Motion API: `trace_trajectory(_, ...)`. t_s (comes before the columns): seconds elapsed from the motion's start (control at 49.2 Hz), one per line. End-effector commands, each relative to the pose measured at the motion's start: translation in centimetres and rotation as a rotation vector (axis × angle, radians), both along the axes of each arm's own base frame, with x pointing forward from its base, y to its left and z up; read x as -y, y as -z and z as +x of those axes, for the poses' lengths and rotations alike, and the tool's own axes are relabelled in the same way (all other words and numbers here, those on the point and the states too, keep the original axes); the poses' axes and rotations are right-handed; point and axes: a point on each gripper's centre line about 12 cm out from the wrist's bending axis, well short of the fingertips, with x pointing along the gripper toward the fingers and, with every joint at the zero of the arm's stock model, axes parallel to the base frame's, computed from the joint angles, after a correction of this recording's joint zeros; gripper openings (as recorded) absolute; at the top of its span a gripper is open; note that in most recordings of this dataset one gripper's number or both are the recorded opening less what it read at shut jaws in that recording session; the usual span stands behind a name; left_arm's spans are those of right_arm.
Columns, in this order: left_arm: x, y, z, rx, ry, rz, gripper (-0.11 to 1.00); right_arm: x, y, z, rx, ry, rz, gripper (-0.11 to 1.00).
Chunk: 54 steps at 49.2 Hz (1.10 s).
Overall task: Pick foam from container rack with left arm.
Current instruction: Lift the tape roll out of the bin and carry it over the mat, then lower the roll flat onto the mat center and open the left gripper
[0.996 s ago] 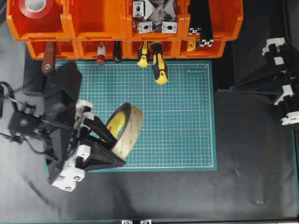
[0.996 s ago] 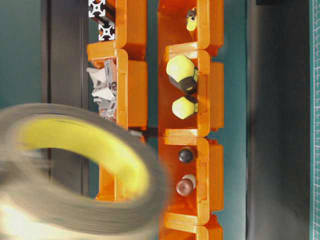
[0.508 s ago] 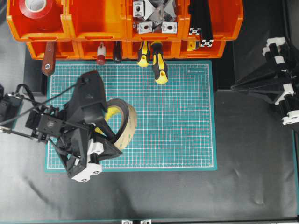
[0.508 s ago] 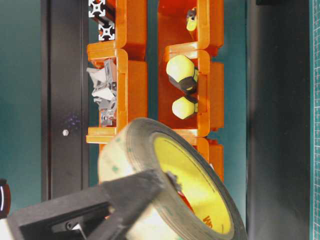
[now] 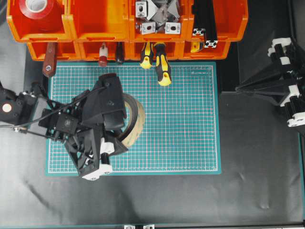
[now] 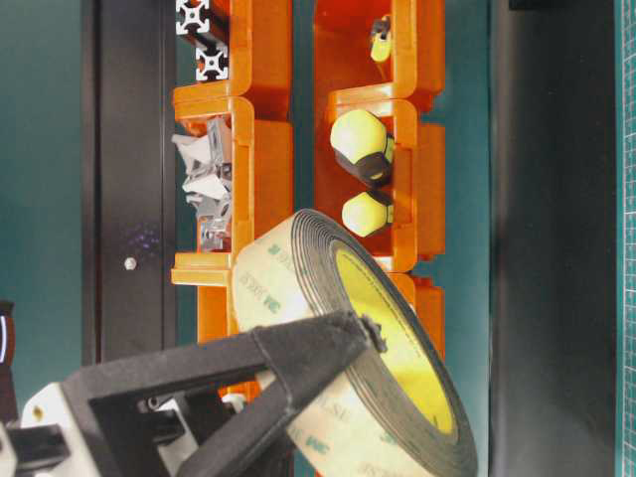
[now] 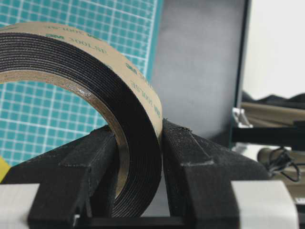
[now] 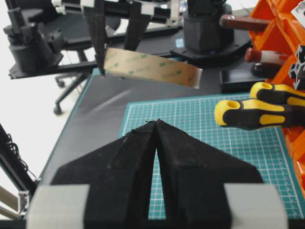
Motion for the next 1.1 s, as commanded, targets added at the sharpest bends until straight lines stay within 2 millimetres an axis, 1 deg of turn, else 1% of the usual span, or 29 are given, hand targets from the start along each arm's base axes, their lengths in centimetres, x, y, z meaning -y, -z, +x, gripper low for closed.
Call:
trace_trajectory(0.0,-0.4,-1.8,0.4,0.05,-0.003,-0.004,0.25,0.0,-0.6,0.2,0.014,0.003,0.003,0.0)
trace_trajectory(0.122,-0.5,-1.8,0.5,0.05,-0.005,0.0,0.25,0.0,-0.6,0.2,0.014,0.003,0.003,0.0)
trace_trajectory(0.163,-0.6,-1.7,0.5,0.049,-0.001,0.007,0.28,0.0,-0.6,0.2,0.014,0.003,0.003,0.0)
trace_trajectory(0.325,-1.0,-0.8,0.5,0.038,0.044,0.065,0.74,0.0,-0.5,0.2,0.01,0.003,0.003,0.0)
trace_trajectory(0.386,-1.1,-0.4,0.6,0.029,0.055,0.081,0.86,0.0,-0.5,0.2,0.01,0.003,0.003,0.0)
trace_trajectory(0.427,-1.2,-0.4,0.6,0.027,0.06,0.089,0.9,0.0,-0.6,0.2,0.012,0.003,0.003,0.0)
trace_trajectory(0.63,-2.0,-0.1,0.5,0.004,0.049,0.102,0.91,0.0,-0.6,0.2,0.013,0.004,0.005,0.0)
trace_trajectory(0.793,-2.1,-0.4,0.1,0.011,0.049,0.1,0.91,0.0,-0.6,0.2,0.014,0.003,0.003,0.0)
trace_trajectory(1.077,-2.4,-1.5,-1.1,0.041,0.047,0.094,0.91,0.0,-0.6,0.2,0.014,0.003,0.003,0.0)
